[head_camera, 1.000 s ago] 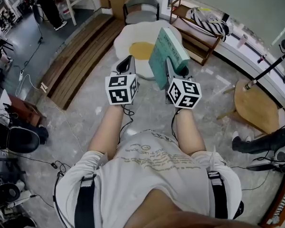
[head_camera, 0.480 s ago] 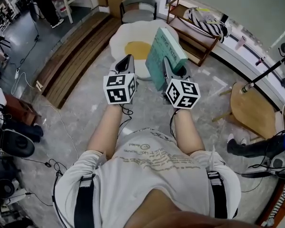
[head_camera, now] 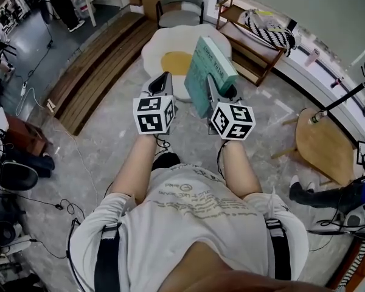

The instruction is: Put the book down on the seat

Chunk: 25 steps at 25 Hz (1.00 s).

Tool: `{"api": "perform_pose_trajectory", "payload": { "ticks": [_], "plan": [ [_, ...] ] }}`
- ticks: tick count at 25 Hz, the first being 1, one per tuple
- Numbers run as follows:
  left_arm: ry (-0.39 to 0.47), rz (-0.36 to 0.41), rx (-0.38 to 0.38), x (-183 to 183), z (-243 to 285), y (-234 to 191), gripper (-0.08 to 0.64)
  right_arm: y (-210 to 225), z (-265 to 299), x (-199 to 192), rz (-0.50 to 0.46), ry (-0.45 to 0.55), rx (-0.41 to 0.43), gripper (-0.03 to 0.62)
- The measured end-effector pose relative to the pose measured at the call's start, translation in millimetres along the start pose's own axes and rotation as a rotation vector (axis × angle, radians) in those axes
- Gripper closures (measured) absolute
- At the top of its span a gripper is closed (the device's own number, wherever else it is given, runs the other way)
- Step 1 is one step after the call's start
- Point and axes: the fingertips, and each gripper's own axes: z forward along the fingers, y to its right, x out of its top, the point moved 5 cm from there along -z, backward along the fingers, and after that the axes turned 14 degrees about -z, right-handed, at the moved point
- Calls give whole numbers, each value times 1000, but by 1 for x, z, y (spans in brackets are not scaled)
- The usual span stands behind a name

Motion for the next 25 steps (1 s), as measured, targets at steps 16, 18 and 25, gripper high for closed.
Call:
{"api": "perform_pose_trajectory", "payload": {
  "ticks": [16, 18, 25],
  "plan": [
    [-21, 20, 14, -3, 54, -27, 539, 15, 55, -17, -21, -11, 30, 426],
    [-18, 12, 13, -1, 66, -34, 539, 18, 68, -19, -18, -13, 29, 426],
    [-29, -20, 7, 15, 112, -69, 540, 22, 127, -17, -34, -31, 29, 426]
  ]
}}
